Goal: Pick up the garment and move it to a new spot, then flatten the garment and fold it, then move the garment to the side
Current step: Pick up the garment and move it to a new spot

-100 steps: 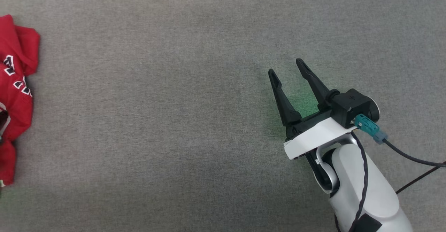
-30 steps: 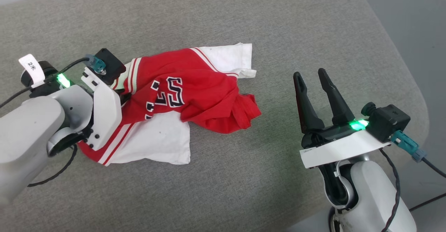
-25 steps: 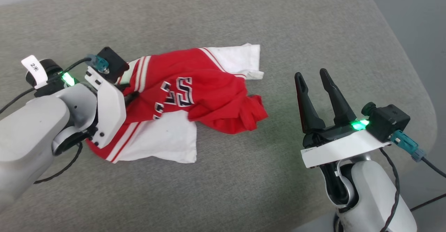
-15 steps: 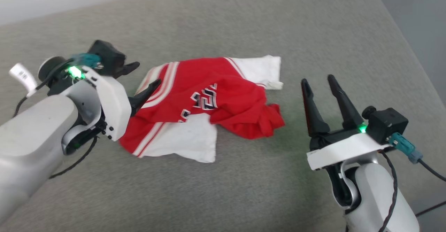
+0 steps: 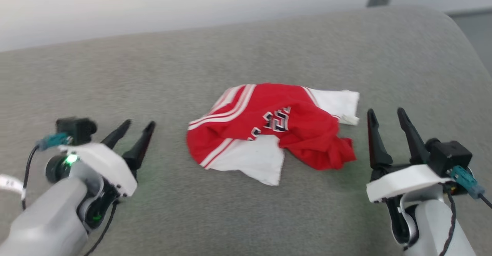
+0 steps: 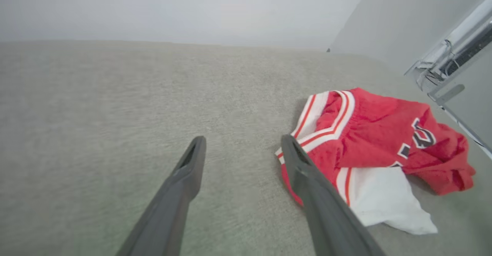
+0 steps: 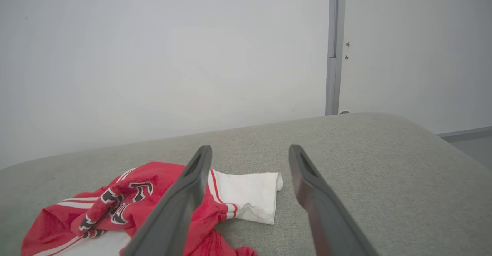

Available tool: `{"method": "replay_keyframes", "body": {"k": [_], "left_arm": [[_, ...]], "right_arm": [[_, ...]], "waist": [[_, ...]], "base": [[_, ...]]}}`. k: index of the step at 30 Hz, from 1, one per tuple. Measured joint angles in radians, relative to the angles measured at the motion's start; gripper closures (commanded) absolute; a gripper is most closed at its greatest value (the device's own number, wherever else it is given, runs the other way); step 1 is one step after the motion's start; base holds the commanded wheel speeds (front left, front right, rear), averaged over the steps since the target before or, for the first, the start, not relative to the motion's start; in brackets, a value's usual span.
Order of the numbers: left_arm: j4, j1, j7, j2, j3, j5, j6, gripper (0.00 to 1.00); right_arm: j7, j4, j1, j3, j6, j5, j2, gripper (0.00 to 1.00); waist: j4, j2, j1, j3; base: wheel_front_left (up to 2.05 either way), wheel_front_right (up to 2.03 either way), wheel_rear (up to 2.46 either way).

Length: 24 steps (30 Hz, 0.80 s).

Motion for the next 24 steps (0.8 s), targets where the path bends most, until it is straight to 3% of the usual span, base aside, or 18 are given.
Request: {"method": "replay_keyframes", "body": {"k": [6,14,19,24], "left_arm": [[-0.025,0.231,-0.001,-0.073,0.331,0.18,0.009,0.0],[-0.205,0.531,-0.001,-0.171,0.75,0.479,0.048,0.0],[-0.317,0.654,-0.001,-0.226,0.891,0.682,0.068,0.0],[-0.414,0.719,-0.001,-0.285,0.993,0.819,0.06,0.0]], "right_arm": [[0.0,-0.005,0.047,-0.038,0.0,-0.031,0.0,0.0],[0.0,-0.037,0.102,-0.056,0.0,-0.035,0.0,0.0],[0.0,-0.06,0.131,-0.068,0.0,-0.034,0.0,0.0],[0.0,-0.09,0.15,-0.077,0.0,-0.032,-0.001,0.0]], "waist": [[0.059,0.0,0.0,-0.049],[0.077,0.0,0.0,-0.098],[0.069,0.0,0.0,-0.111],[0.061,0.0,0.0,-0.122]], "base": [[0.0,0.0,0.0],[0.0,0.0,0.0],[0.0,0.0,0.0],[0.0,0.0,0.0]]}}
